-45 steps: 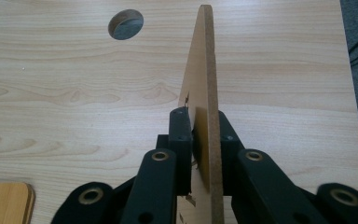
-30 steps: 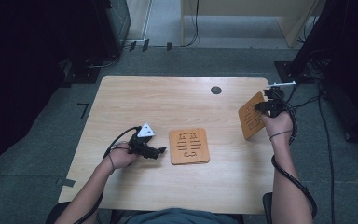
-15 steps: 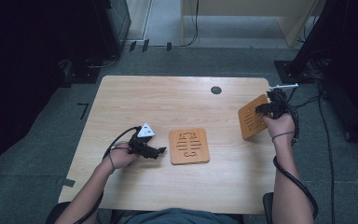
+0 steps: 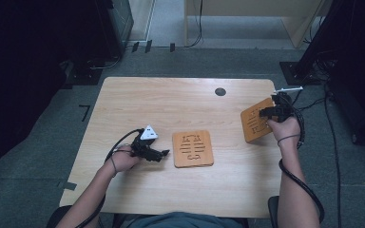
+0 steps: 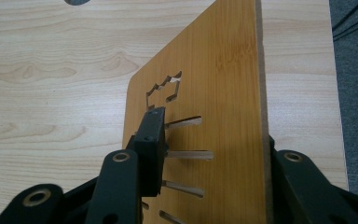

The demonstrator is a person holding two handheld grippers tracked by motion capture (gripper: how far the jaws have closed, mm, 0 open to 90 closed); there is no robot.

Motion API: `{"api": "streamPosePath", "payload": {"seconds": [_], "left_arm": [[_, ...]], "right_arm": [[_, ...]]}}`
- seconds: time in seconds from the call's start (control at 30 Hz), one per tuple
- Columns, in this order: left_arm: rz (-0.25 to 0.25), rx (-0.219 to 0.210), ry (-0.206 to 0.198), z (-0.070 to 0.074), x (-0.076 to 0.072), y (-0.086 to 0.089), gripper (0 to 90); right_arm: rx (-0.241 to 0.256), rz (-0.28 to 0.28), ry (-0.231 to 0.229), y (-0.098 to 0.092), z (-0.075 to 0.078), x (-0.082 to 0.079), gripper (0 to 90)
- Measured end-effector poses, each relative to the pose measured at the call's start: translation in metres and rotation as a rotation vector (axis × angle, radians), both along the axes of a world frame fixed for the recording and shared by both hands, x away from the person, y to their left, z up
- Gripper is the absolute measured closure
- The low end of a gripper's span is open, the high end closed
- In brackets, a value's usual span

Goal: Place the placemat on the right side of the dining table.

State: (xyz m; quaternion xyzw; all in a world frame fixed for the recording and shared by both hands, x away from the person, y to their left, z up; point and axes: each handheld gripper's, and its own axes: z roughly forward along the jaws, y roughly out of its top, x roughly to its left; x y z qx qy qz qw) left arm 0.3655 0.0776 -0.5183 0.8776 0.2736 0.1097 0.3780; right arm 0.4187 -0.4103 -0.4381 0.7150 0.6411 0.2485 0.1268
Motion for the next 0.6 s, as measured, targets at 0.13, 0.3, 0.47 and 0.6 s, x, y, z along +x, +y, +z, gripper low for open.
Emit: {"api": "streamPosePath", "payload": {"seconds": [0.13,0.3,0.47,0.6], "left_arm": [[0.000,-0.001,0.001,0.0000,0.0001,0.0001,12.1],[0.000,0.000,0.000,0.0000,0.0000,0.0000,12.1],[0.000,0.001,0.000,0.0000,-0.0002,-0.0002,12.1],[0.000,0.001,0.000,0.0000,-0.0001,-0.0001,12.1]], "right_arm": [[0.010,-0.007,0.005,-0.0028,-0.0026,-0.0002,57.8],[0.003,-0.005,0.007,-0.0044,-0.0054,-0.0003,54.6],[0.006,-0.007,0.012,-0.0063,-0.0087,-0.0001,52.8],[0.005,-0.003,0.012,-0.0074,-0.0104,0.0000,51.2]]}}
